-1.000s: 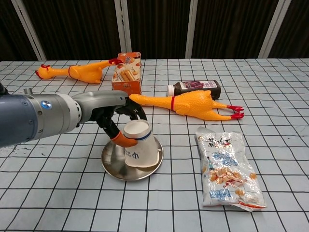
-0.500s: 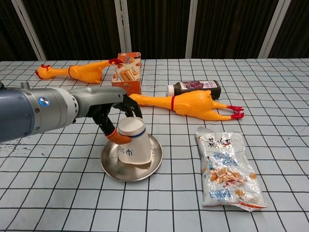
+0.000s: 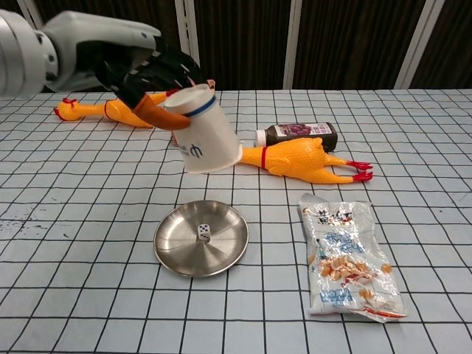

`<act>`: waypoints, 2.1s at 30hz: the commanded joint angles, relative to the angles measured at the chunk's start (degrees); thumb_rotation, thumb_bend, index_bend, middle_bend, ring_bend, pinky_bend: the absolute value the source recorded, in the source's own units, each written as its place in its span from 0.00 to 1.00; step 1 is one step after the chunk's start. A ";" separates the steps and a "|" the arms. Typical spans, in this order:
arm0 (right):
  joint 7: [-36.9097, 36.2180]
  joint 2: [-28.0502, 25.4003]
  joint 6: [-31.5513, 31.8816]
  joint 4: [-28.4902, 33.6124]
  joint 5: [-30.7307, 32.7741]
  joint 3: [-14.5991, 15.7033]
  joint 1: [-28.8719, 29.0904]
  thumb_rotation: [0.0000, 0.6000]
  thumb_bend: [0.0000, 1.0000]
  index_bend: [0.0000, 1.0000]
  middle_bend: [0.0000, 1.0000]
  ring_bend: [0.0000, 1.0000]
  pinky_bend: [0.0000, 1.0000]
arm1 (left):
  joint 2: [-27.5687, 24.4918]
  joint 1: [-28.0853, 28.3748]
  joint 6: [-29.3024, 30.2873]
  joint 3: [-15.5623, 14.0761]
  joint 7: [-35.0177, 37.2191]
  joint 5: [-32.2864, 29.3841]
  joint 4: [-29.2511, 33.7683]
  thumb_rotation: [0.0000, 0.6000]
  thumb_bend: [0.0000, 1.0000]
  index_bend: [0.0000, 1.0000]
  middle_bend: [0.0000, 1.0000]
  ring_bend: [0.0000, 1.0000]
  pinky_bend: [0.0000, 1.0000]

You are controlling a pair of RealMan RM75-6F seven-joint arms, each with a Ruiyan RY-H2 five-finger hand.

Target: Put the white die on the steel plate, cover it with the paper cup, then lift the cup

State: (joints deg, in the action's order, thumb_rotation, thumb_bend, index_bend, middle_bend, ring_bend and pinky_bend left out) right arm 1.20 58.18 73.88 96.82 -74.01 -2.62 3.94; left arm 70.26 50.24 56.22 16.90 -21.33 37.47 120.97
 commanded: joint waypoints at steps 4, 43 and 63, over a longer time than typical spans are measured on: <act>-0.24 -0.13 0.27 0.12 -0.37 0.08 -0.12 1.00 0.12 0.13 0.05 0.05 0.00 | -10.81 -0.65 12.22 -5.51 -16.55 -1.12 3.47 1.00 0.49 0.50 0.35 0.07 0.00; 1.53 0.36 -1.11 0.04 1.48 0.00 0.44 1.00 0.12 0.17 0.05 0.05 0.00 | 0.44 -11.72 -6.72 -12.00 9.90 9.32 -34.74 1.00 0.37 0.25 0.10 0.00 0.00; 0.38 0.11 0.68 0.28 0.20 -0.27 -0.02 1.00 0.12 0.17 0.05 0.05 0.00 | -9.66 -24.60 19.05 -18.59 2.00 30.71 -15.32 1.00 0.26 0.18 0.01 0.00 0.00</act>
State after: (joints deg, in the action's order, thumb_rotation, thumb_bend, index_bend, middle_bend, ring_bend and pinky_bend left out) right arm 1.76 58.34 74.35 97.10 -73.60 -2.82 4.00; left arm 63.45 34.36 59.33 3.10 -15.10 55.29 99.24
